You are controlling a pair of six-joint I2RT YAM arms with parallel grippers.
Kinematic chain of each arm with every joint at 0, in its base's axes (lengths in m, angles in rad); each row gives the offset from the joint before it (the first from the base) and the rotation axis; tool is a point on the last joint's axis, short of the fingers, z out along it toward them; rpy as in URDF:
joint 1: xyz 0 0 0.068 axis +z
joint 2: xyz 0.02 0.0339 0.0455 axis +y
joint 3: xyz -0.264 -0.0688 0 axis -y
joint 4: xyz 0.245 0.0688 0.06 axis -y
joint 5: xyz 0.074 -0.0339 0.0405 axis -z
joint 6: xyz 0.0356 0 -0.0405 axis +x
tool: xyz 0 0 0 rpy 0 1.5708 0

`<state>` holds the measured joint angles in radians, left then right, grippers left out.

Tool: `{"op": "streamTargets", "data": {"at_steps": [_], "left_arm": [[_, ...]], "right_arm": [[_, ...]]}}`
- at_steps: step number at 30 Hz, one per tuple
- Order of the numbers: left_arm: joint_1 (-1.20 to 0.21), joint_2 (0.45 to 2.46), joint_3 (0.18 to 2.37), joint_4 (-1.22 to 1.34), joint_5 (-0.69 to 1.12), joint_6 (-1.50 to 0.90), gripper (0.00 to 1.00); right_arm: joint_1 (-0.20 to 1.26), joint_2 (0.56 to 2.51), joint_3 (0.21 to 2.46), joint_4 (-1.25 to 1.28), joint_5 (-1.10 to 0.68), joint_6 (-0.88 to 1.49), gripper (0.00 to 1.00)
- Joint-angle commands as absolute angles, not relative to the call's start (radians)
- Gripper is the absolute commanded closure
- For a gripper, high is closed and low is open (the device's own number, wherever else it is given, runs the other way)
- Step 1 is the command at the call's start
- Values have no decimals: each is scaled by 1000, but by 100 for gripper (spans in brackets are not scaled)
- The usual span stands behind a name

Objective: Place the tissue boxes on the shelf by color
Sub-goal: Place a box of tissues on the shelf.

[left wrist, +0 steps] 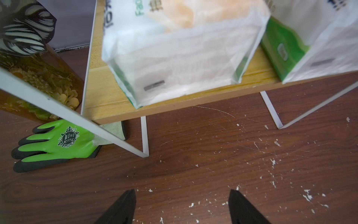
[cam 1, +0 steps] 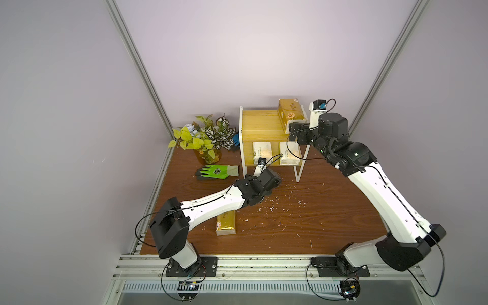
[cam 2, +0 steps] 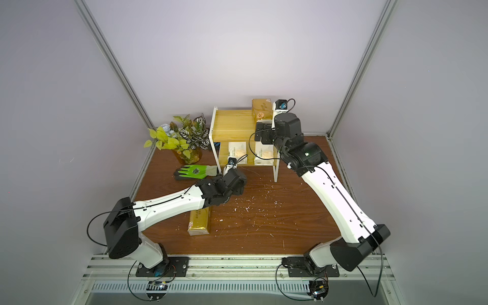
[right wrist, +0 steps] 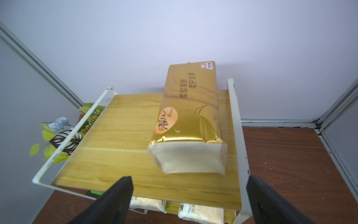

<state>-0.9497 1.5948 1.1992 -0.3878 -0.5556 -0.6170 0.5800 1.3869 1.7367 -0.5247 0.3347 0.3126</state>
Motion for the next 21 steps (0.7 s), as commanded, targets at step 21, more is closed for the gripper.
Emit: {"op": "streamTargets", "data": {"at_steps": [21], "left_arm": [[-1023,1165,765,-835,-416,-1280,0]], "right_arm": [[654,1189,1316,-561,314,480,1]]}}
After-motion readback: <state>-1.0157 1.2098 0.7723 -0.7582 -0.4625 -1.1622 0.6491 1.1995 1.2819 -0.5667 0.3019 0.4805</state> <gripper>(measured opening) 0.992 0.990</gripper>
